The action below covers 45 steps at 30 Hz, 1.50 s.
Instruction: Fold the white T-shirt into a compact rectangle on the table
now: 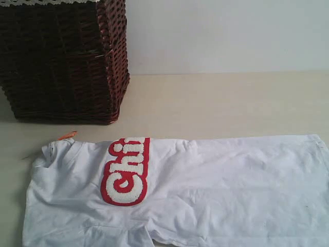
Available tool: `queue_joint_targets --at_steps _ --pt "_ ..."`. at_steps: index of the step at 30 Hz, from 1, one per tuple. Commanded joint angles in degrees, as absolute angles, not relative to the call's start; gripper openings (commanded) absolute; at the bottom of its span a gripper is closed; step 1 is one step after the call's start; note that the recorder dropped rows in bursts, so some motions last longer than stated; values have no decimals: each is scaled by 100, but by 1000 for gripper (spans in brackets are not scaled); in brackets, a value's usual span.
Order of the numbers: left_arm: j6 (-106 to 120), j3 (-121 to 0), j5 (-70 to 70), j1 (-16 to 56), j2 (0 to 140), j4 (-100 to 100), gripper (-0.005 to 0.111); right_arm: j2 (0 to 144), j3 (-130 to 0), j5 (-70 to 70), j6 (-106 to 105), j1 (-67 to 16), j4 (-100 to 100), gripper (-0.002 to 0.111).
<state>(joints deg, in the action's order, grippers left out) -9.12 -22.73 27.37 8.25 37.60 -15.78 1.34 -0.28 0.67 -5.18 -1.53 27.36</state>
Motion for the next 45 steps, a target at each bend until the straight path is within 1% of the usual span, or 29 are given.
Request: queue_joint_targets --at_steps 1,6,20,21,22,23,25,32,42,45 --pt "-887 -2267 2688 800 3737 -1529 0 150 0 1135 0 -132 3865 43" --pt "-856 -2267 2688 800 3737 -1529 0 150 0 1501 78 -132 3906 43" --pt "-856 -2267 2688 800 3737 -1540 0 150 0 1444 185 -132 3906 43" --pt "-856 -2267 2688 800 3737 -1540 0 150 0 1444 185 -132 3906 41" --pt "-856 -2267 2688 800 3737 -1540 0 150 0 1444 170 -132 3906 37" --pt "-856 -2267 2688 800 3737 -1540 0 150 0 1431 170 -132 3906 27" --pt "-856 -2267 2688 800 3737 -1540 0 150 0 1320 170 -132 3891 1" --pt "-856 -2267 2688 800 3737 -1564 0 150 0 871 110 -132 3851 0" --pt "-856 -2267 2633 800 3737 -1564 0 150 0 871 120 -132 3851 0" --pt "-856 -2267 2504 800 3737 -1564 0 150 0 202 362 -132 4335 0"
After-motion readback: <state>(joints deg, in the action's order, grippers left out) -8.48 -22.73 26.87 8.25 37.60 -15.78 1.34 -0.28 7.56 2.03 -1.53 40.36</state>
